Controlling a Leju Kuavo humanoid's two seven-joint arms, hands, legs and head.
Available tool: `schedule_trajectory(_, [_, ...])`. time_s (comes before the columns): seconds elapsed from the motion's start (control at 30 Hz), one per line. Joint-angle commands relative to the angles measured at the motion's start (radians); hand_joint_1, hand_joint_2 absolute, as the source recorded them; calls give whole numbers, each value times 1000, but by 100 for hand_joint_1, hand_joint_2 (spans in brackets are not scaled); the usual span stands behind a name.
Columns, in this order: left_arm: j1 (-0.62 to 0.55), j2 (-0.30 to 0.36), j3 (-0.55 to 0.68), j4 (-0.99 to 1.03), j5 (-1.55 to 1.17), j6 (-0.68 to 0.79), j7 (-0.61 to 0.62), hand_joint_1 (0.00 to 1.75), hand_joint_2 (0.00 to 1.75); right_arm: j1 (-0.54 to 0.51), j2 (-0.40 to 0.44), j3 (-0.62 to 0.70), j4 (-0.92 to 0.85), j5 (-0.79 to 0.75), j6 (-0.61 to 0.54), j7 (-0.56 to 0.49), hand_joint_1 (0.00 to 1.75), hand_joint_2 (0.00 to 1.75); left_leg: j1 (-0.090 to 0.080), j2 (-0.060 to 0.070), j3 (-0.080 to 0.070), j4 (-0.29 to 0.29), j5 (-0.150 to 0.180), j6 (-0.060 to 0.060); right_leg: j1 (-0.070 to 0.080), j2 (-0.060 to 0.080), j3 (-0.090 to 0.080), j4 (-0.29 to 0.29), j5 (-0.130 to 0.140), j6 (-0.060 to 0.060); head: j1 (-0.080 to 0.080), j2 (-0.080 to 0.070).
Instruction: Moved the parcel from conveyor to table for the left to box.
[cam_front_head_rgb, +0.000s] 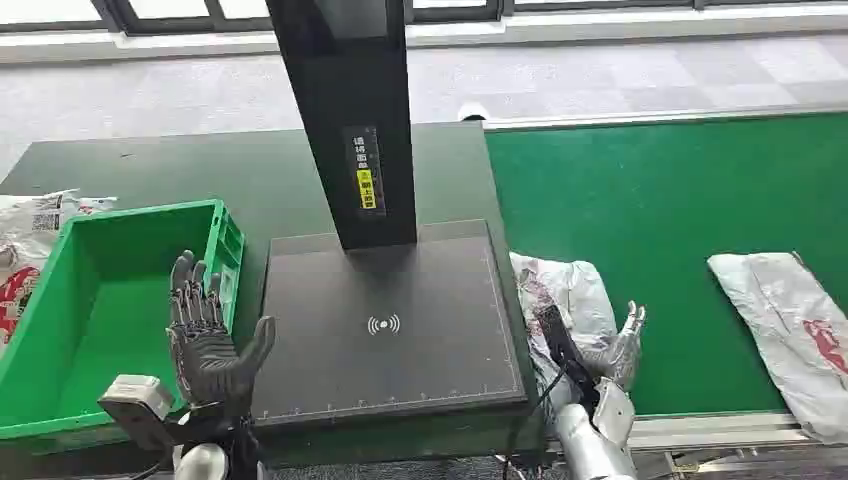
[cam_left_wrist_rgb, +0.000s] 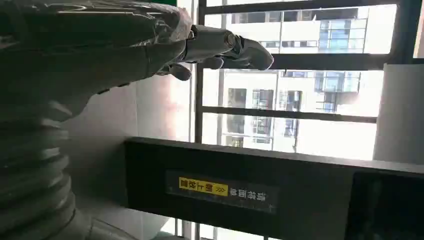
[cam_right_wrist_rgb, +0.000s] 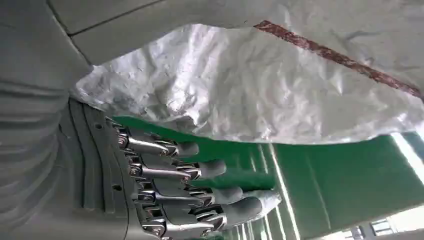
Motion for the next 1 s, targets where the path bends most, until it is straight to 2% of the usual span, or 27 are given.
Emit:
schedule_trajectory(0.03, [-17,11,28,43,2,-9,5,0,175,-29,-55,35,132,24,113,54,51,175,1,1,1,-1,0,0,1,0,2,-2,1,-1,0,0])
schedule_trajectory(0.07, [-18,11,27,44,2,-9,5,0,175,-30,-55,38,135,27,116,56,175,175,2,1,2,-2,1,0,2,0,2,-4,2,-1,0,0])
schedule_trajectory(0.6, [-15,22,13,46,8,-9,5,0,175,-23,-48,84,141,56,186,61,175,175,2,0,3,-2,1,0,2,0,3,-4,1,-1,0,0])
schedule_trajectory(0.7, [-15,25,11,48,10,-9,5,0,175,-18,-42,91,134,55,185,56,175,175,2,0,3,-2,1,0,2,0,4,-4,1,-1,0,0])
schedule_trajectory(0.8, [-11,19,13,38,10,-4,5,0,175,-4,-32,85,91,24,124,22,175,175,2,0,3,-2,1,-1,2,-1,3,-3,1,-1,0,0])
schedule_trajectory(1.0, [-11,19,13,38,10,-4,5,0,175,-4,-32,85,91,24,124,22,175,175,1,1,2,-2,0,0,2,0,3,-3,1,-1,0,0])
